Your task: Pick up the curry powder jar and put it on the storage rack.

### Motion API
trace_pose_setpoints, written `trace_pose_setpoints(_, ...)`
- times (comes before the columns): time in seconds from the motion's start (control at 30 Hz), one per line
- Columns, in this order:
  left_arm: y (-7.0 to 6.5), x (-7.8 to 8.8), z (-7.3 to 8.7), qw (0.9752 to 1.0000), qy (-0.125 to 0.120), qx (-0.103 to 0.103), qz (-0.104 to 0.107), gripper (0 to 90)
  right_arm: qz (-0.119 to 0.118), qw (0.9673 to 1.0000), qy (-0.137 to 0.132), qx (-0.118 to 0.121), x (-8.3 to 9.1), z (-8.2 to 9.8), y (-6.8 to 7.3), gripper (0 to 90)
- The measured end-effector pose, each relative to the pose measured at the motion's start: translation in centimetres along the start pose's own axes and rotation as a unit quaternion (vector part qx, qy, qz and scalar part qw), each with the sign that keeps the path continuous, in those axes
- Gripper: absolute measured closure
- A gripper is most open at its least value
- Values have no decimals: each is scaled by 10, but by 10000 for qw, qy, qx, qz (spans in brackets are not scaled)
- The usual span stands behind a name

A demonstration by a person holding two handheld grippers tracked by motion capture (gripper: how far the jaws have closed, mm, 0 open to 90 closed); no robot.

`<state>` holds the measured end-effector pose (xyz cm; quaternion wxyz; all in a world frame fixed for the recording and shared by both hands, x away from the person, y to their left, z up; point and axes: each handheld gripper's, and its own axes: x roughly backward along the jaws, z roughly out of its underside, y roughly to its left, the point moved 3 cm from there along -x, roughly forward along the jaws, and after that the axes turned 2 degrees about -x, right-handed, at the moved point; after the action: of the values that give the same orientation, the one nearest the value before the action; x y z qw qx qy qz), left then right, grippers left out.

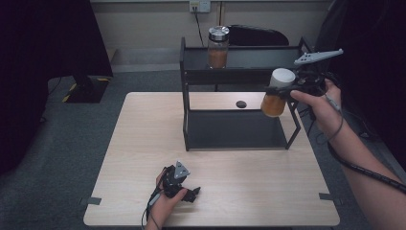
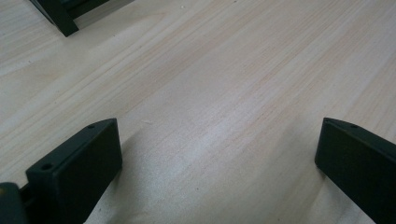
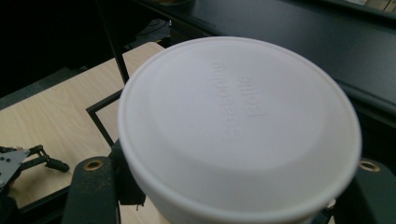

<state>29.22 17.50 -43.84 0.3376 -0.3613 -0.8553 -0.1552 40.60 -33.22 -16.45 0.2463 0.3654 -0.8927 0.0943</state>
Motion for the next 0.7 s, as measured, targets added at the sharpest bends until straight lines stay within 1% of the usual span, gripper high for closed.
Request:
trace_pose_setpoints(0.1,0,0,0,10000,0,-1,0,1,-1,10000,49,35,4,-10,-1,341)
trace_pose_setpoints(0.47,0,0,0,10000,-1,-1,0,1,-18,10000,-13,77,16,-36,-2,342)
trace_pose_setpoints(0.57,0,0,0,10000,0,-1,0,0,1,9999,-1,144,18,-44,-1,342)
trace_pose_setpoints(0.7,0,0,0,10000,0,0,0,1,-54,10000,-52,56,21,-51,-4,341)
